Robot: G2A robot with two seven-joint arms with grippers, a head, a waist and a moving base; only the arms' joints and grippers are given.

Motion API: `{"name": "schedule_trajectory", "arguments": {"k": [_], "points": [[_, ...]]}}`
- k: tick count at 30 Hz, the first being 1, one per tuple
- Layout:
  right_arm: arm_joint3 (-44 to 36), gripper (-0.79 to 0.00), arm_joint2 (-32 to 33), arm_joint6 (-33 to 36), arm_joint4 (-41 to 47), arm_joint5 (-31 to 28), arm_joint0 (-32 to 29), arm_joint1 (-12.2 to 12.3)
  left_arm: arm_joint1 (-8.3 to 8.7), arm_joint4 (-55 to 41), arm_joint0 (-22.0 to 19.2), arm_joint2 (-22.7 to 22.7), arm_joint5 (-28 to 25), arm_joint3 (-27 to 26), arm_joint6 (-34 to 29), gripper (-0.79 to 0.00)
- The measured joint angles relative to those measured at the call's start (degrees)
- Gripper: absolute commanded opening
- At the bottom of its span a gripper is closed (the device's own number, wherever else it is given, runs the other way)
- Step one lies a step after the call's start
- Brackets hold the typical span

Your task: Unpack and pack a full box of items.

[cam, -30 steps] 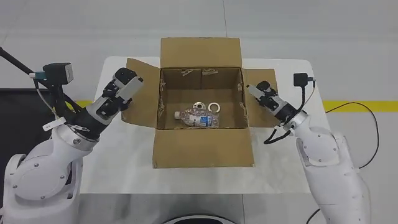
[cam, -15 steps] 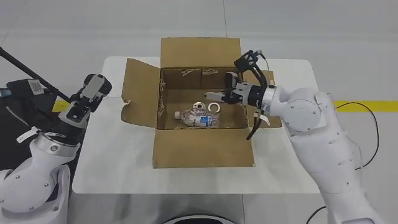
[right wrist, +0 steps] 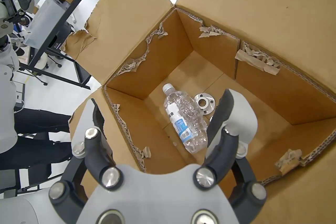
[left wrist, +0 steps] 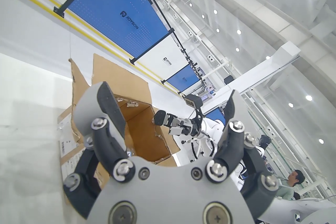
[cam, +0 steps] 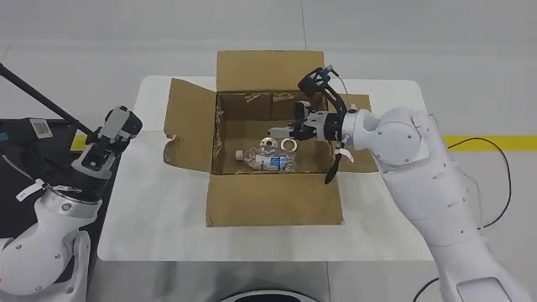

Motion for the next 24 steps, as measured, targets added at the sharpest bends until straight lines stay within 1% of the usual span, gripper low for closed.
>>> {"name": "schedule_trajectory", "arguments": {"k": [2,4,6,9,15,20,24], "points": [[-0.22,0.000,-3.17,1.22,-4.85,1.76,1.21,-0.44,0.00,0.00,0.00,0.00,0.00,0.00,0.00,0.000],[0.73,0.000,-7.71,3.40,-10.46,3.96,3.63,-1.29,0.00,0.00,0.00,0.00,0.00,0.00,0.00,0.000],[3.17,0.000,-12.37,5.72,-15.22,6.02,6.55,-2.41,0.00,0.00,0.00,0.00,0.00,0.00,0.00,0.000],[7.47,0.000,-18.21,8.04,-18.65,7.70,10.38,-4.34,0.00,0.00,0.00,0.00,0.00,0.00,0.00,0.000],[15.97,0.000,-24.93,11.33,-16.28,4.42,15.48,-7.74,0.00,0.00,0.00,0.00,0.00,0.00,0.00,0.000],[20.82,0.000,-27.93,12.77,-14.47,2.25,17.85,-9.92,0.00,0.00,0.00,0.00,0.00,0.00,0.00,0.000],[23.79,0.000,-30.35,13.04,-15.58,2.22,19.08,-11.58,0.00,0.00,0.00,0.00,0.00,0.00,0.00,0.000]]}}
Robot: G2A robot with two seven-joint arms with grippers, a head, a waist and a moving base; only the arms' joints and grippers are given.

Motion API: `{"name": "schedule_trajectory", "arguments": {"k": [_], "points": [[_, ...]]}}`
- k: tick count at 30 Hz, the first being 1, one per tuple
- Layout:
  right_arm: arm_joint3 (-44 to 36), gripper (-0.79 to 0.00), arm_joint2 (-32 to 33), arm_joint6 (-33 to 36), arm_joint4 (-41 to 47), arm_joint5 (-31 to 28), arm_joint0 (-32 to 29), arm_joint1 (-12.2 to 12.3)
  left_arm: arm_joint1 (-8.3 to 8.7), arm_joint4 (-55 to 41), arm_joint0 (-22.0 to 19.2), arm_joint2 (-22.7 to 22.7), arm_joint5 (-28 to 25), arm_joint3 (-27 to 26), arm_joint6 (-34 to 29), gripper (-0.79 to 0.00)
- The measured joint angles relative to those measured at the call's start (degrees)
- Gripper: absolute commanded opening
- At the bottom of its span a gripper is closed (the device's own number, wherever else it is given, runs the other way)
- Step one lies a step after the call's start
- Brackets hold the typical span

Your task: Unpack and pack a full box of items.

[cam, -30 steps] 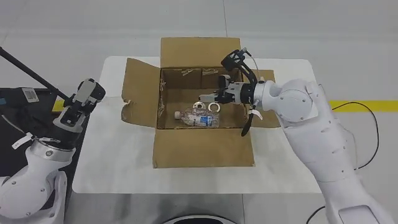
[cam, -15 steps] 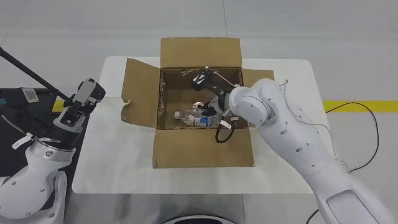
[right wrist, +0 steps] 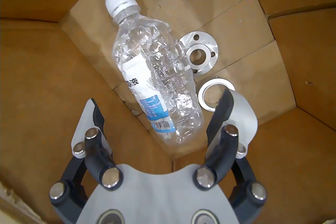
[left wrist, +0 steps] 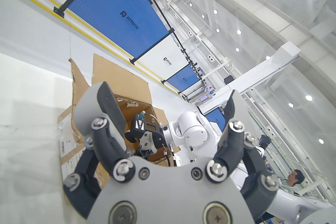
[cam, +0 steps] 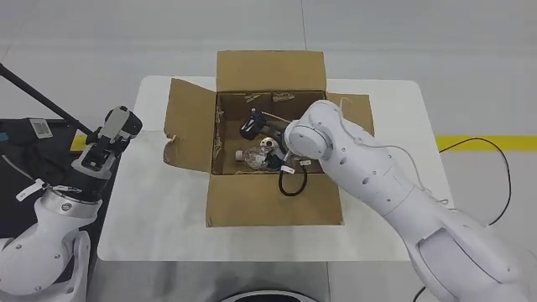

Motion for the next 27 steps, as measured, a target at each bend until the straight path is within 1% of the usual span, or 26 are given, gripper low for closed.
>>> {"name": "schedule_trajectory", "arguments": {"k": [9,17,18,20,21,22,23,26,27], "points": [[5.26,0.000,-4.16,0.91,-2.38,0.41,1.41,-3.41,0.00,0.00,0.00,0.00,0.00,0.00,0.00,0.000],[10.00,0.000,-5.94,1.17,-2.76,-0.32,2.41,-6.08,0.00,0.00,0.00,0.00,0.00,0.00,0.00,0.000],[10.64,-0.077,-6.02,1.08,-2.57,-0.60,2.51,-6.44,0.00,0.00,0.00,0.00,0.00,0.00,0.00,0.000],[11.64,-0.185,-6.12,0.88,-2.40,-0.98,2.66,-6.92,0.00,0.00,0.00,0.00,0.00,0.00,0.00,0.000],[12.31,-0.262,-6.25,0.81,-2.50,-1.11,2.74,-7.23,0.00,0.00,0.00,0.00,0.00,0.00,0.00,0.000],[12.78,-0.382,-6.34,0.72,-2.62,-1.16,2.80,-7.45,0.00,0.00,0.00,0.00,0.00,0.00,0.00,0.000],[13.23,-0.431,-6.41,0.63,-2.73,-1.20,2.84,-7.67,0.00,0.00,0.00,0.00,0.00,0.00,0.00,0.000],[14.60,-0.520,-6.54,0.34,-2.94,-1.40,2.99,-8.36,0.00,0.00,0.00,0.00,0.00,0.00,0.00,0.000],[15.11,-0.579,-6.56,0.22,-3.02,-1.52,3.05,-8.61,0.00,0.00,0.00,0.00,0.00,0.00,0.00,0.000]]}}
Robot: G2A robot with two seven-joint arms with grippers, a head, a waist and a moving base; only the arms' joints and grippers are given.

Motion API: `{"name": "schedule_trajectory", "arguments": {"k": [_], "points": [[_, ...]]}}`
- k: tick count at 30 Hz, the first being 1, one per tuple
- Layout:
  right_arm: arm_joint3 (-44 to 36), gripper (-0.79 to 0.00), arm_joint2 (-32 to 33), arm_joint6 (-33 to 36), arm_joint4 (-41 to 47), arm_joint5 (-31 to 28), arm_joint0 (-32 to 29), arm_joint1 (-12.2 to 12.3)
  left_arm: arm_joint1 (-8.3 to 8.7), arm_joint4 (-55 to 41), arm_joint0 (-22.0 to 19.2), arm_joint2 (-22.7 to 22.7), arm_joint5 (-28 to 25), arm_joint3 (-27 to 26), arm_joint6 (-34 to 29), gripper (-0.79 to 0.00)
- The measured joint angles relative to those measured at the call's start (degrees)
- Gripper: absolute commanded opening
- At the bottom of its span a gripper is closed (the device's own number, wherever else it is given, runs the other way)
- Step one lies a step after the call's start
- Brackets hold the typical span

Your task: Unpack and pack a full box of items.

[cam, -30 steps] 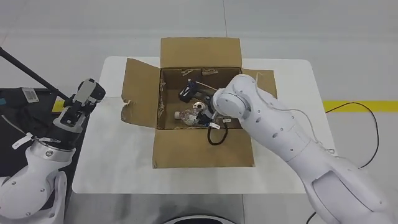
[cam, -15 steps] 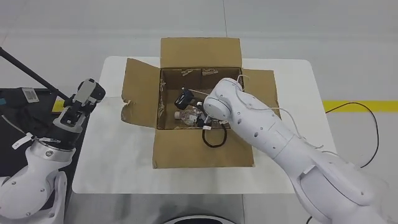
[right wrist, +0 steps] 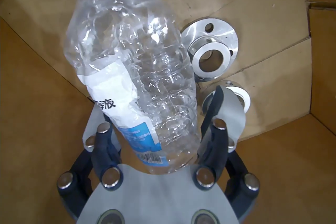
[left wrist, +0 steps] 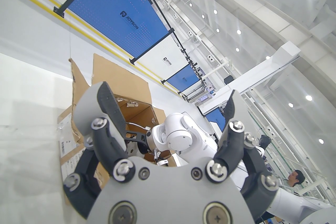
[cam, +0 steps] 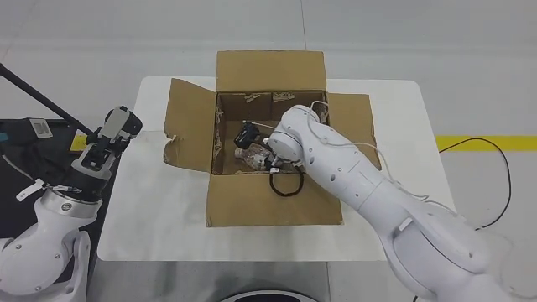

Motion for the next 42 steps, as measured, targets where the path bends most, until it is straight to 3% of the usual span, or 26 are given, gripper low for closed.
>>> {"name": "schedule_trajectory", "arguments": {"k": [3,13,20,32,42], "points": [[1.17,-0.785,0.02,-0.21,-0.17,-0.30,0.17,-0.55,0.00,0.00,0.00,0.00,0.00,0.00,0.00,0.000],[2.28,-0.785,1.71,-1.12,0.05,-1.86,0.88,-1.26,0.00,0.00,0.00,0.00,0.00,0.00,0.00,0.000],[0.41,-0.785,5.41,-2.91,0.61,-3.78,0.48,0.35,0.00,0.00,0.00,0.00,0.00,0.00,0.00,0.000],[-11.03,-0.785,16.92,-5.16,0.29,-7.00,-5.85,6.87,0.00,0.00,0.00,0.00,0.00,0.00,0.00,0.000],[-30.93,-0.785,31.91,-10.33,0.35,-11.71,-19.13,13.22,0.00,0.00,0.00,0.00,0.00,0.00,0.00,0.000]]}}
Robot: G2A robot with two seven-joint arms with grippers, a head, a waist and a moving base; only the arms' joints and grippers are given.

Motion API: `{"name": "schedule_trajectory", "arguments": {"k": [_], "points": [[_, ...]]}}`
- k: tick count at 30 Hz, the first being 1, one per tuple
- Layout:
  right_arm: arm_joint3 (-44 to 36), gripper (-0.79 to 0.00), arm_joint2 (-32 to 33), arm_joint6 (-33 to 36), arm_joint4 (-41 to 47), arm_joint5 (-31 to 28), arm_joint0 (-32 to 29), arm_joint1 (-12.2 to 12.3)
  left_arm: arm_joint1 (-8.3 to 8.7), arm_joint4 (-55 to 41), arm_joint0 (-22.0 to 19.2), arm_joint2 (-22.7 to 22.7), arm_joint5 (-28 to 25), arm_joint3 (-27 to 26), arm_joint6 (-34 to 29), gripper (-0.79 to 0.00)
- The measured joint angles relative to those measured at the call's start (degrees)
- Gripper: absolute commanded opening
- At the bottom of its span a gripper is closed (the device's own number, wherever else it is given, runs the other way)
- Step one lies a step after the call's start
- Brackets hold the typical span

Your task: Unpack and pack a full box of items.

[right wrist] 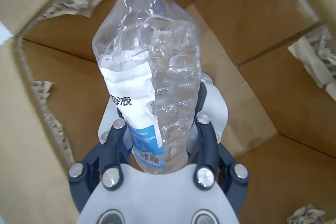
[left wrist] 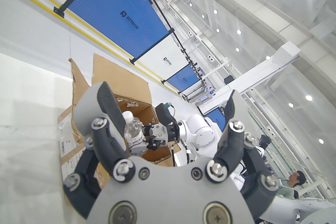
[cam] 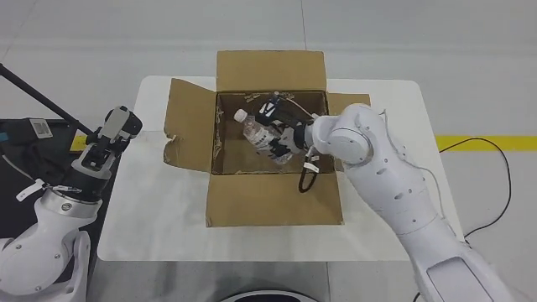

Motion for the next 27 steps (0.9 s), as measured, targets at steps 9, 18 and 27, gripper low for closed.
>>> {"name": "schedule_trajectory", "arguments": {"k": [9,18,27], "points": [[-12.27,-0.785,13.81,-10.50,6.51,-2.72,-9.64,2.99,0.00,0.00,0.00,0.00,0.00,0.00,0.00,0.000],[-16.17,-0.785,23.79,-17.02,16.56,-13.55,-15.86,5.06,0.00,0.00,0.00,0.00,0.00,0.00,0.00,0.000],[-19.14,-0.785,27.82,-17.81,16.72,-13.14,-19.94,6.46,0.00,0.00,0.00,0.00,0.00,0.00,0.00,0.000]]}}
